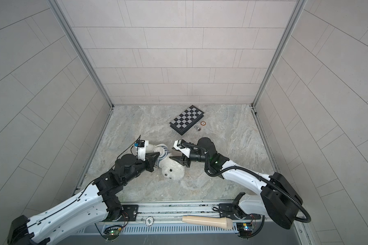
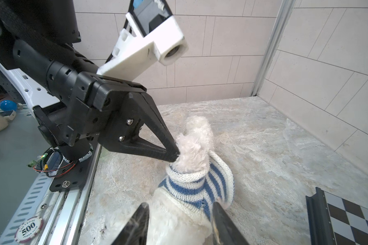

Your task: Dress the teddy bear

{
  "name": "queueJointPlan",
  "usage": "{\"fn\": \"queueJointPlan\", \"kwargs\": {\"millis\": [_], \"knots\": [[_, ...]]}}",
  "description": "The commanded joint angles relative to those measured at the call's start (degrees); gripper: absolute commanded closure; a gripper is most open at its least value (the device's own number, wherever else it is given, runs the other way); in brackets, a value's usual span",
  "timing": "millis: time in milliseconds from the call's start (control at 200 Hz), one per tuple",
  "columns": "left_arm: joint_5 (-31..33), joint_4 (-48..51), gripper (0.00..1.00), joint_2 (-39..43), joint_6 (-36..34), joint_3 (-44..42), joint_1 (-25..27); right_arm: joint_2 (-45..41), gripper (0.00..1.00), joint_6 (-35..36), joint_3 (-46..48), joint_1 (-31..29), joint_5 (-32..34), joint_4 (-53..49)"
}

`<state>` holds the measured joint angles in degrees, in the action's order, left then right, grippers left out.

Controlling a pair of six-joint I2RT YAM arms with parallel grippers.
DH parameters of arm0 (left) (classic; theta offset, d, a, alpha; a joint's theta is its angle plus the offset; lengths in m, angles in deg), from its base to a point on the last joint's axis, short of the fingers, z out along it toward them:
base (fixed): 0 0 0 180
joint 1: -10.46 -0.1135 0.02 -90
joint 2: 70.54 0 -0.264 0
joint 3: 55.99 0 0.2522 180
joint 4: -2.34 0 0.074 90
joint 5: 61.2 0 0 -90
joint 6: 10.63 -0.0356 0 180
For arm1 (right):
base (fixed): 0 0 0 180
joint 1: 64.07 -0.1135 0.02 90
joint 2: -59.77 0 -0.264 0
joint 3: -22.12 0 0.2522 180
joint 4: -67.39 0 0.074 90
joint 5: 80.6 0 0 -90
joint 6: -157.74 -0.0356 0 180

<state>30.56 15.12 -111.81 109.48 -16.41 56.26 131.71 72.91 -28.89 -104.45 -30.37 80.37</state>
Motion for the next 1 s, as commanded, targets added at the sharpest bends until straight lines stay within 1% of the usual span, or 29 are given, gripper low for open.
{"fn": "queueJointPlan", "kwargs": {"millis": [0, 160, 325, 406, 601, 746, 881, 996], "knots": [[-2.65, -3.92, 1.00, 1.42, -0.38, 0.22, 0.34, 2.56, 0.50, 0.48, -2.81, -0.14, -2.00, 1.32], [-8.36, -9.31, 1.00, 1.90, -2.55, -2.58, 0.34, 7.10, 0.50, 1.49, -6.42, -1.05, -5.04, 2.40], [-10.06, -12.75, 1.00, 1.98, -3.72, -5.34, 0.30, 9.87, 0.62, 5.63, -8.57, -1.96, -8.17, 0.46], [-10.23, -13.47, 1.00, 2.11, -4.30, -5.90, 0.30, 10.73, 0.64, 8.03, -9.52, -2.22, -9.11, -2.59], [-11.84, -14.43, 1.00, 3.89, -6.81, -7.57, 0.30, 12.46, 0.66, 13.86, -10.37, -2.25, -8.34, -9.93], [-12.35, -13.54, 1.00, 5.22, -10.07, -9.08, 0.34, 12.45, 0.66, 15.17, -10.78, -2.25, -8.52, -12.30], [-13.03, -13.60, 1.00, 5.32, -11.68, -10.08, 0.34, 12.48, 0.65, 16.14, -11.06, -2.28, -9.17, -13.68], [-14.68, -14.82, 1.00, 4.98, -12.28, -10.68, 0.34, 13.59, 0.66, 17.88, -12.56, -2.46, -8.51, -16.45]]}}
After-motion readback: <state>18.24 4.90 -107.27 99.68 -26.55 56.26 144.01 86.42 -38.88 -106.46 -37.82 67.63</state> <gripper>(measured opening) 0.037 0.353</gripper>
